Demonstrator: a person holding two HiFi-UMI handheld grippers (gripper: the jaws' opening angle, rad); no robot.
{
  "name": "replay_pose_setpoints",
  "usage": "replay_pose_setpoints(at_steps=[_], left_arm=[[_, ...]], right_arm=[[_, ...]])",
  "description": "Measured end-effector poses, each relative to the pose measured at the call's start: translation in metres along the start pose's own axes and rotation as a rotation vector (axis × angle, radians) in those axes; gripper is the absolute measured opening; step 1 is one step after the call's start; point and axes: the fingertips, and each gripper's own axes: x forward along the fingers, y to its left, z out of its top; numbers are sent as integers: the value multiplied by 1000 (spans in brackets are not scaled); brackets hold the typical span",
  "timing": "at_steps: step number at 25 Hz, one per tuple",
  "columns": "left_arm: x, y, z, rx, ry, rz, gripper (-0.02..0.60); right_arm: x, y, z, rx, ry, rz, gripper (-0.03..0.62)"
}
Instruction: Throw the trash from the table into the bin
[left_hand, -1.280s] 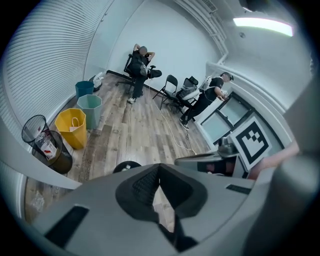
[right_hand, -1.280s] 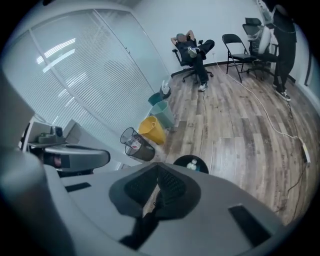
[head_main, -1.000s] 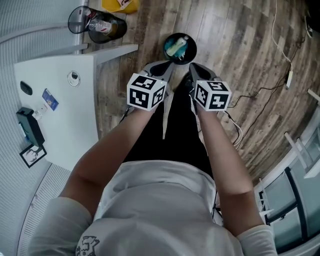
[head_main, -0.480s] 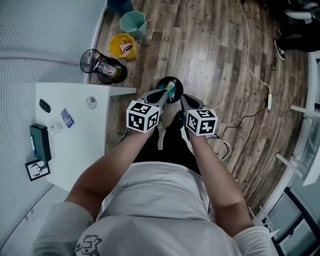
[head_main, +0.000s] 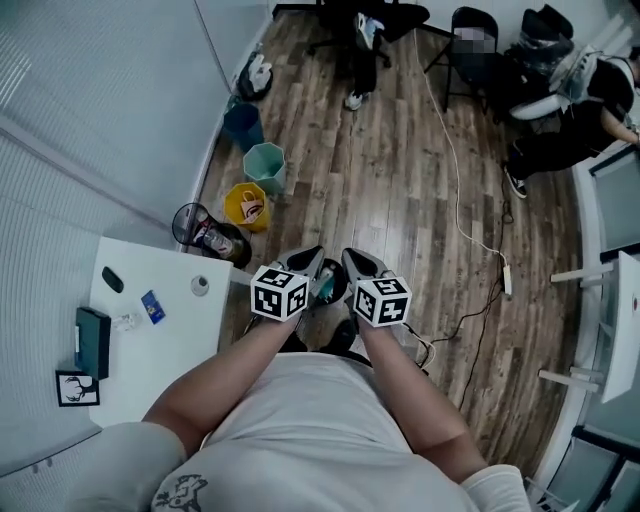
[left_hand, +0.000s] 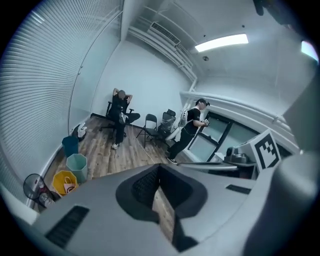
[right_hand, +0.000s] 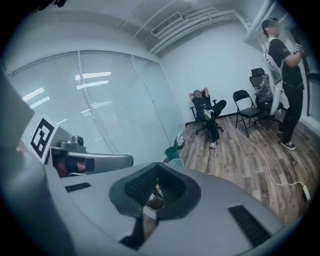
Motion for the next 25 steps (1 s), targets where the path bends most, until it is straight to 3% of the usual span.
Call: replay_pose_setpoints(at_steps=[5,14,19,25], left_arm=[[-11,-9,42,53,-78,-12,6],[-7,-9,81,40,-164,40,6],[-7,-8,81,30,-172,71,6],[-19,2,72,-29,-215,170,6]], right_arm=[[-17,-4,48,-42,-86,-16,6],[-21,-6,87,-94,-114,24,6],[-16,-8,90,-94,-102,54,6],[-7,3,78,-110,-43,148,6]])
